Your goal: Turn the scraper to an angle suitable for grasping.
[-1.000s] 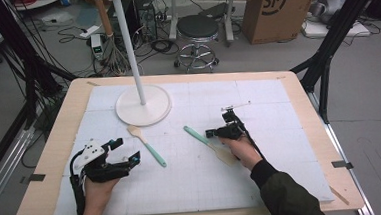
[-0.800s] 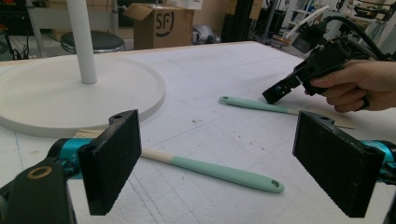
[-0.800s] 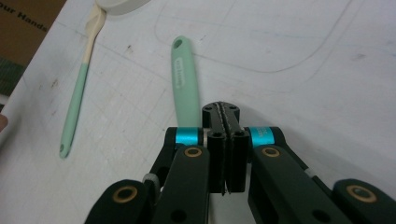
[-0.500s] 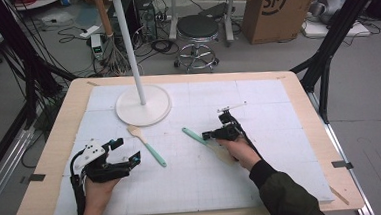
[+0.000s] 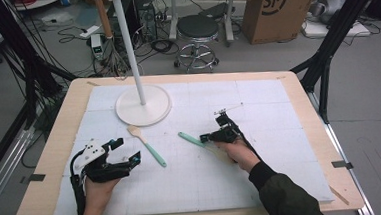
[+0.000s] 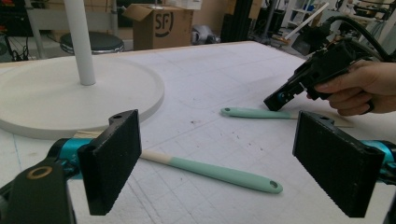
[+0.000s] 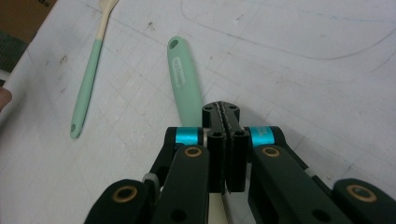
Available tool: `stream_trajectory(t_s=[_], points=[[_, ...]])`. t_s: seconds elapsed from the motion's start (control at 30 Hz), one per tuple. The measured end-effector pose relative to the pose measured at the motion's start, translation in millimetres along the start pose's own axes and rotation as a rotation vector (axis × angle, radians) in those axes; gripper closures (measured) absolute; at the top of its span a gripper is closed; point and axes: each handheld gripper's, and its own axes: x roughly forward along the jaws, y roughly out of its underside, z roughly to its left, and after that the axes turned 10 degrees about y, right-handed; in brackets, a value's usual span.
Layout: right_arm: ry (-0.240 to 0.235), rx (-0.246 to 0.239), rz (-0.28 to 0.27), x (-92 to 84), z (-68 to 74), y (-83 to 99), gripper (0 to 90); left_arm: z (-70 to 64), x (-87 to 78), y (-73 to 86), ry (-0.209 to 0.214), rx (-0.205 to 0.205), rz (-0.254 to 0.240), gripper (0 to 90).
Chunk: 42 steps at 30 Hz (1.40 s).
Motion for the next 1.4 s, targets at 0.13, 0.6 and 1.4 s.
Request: stream_trajectory(t_s=[0.13, 0.6, 1.4], points=[[0.022, -0.015, 0.011, -4.2, -0.7, 0.0, 89.9, 0.6, -0.8, 0.5, -0.001, -0.005, -0.004, 16.1], [0.014, 0.005, 0.003, -28.5, -12.5, 28.0, 90.0, -2.8, 3.1, 0.3, 0.011, 0.002, 0.005, 16.1], [0.031, -0.048, 0.007, -35.9, -1.0, 40.5, 89.9, -3.1, 2.8, -0.3, 0.012, 0.006, 0.005, 16.1]])
